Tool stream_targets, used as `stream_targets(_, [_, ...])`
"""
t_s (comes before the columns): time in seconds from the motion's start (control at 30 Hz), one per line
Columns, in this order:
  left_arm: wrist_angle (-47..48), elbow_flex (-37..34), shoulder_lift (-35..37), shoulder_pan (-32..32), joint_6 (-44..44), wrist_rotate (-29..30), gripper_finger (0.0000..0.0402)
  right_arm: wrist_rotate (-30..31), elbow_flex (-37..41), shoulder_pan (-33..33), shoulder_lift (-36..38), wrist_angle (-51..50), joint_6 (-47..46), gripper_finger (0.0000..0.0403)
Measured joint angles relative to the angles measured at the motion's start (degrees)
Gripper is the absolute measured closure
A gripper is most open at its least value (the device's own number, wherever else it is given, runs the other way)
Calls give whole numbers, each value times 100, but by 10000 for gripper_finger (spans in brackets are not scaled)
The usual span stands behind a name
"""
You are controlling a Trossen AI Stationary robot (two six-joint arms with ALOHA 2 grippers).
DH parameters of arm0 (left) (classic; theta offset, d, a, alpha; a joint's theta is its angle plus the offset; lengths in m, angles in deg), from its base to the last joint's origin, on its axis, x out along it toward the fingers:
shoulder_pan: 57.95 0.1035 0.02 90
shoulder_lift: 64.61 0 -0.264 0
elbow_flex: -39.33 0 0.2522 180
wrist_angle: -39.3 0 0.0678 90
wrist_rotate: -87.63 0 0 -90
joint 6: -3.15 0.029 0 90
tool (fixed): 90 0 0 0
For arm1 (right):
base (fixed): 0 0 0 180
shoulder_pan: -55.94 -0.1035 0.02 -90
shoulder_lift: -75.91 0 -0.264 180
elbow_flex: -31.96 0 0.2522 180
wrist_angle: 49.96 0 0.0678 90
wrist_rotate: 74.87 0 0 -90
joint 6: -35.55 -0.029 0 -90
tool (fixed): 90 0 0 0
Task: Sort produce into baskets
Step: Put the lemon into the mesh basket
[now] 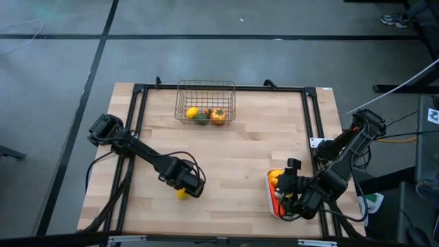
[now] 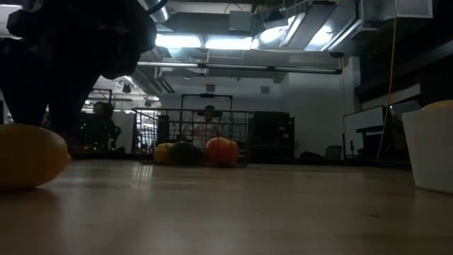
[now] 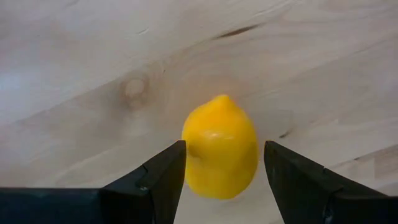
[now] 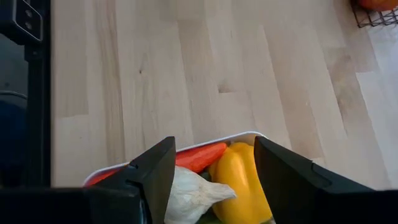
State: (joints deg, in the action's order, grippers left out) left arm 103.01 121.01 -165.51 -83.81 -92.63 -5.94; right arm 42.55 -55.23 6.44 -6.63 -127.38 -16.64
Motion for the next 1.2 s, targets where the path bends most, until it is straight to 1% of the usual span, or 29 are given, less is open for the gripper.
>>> stream_targets(0.17, [18, 0, 0, -3, 8, 44, 190, 7, 0, 0, 0, 192, 50, 185])
stream_targets(0.27, [20, 0, 0, -3, 15, 65, 190, 147, 0, 2, 0, 219, 743, 185])
stream_targets(0.37, [20, 0, 0, -3, 14, 80, 190, 143, 0, 80, 97, 216, 921, 185])
stream_targets(0.5, [20, 0, 0, -2, 31, 87, 190, -204, -20, 391, 649, 221, 1055, 185])
stream_targets(0.63, [20, 0, 0, 2, 112, 89, 190, -267, -20, 736, 1350, 385, 1907, 185])
stream_targets(0.73, [22, 0, 0, 2, 122, 89, 190, -331, 122, 1003, 2009, 469, 2436, 185])
stream_targets(0.83, [24, 0, 0, 2, 144, 89, 190, -332, 601, 1329, 2859, 695, 2711, 185])
stream_targets(0.9, [22, 0, 0, 2, 200, 89, 190, -359, 1135, 1548, 3553, 1014, 2864, 185])
stream_targets(1.07, [22, 0, 0, 2, 227, 89, 190, -768, 2774, 1947, 5398, 2254, 3277, 185])
stream_targets(1.2, [22, 0, 0, 2, 229, 89, 190, -755, 3905, 2081, 6928, 2713, 3337, 185])
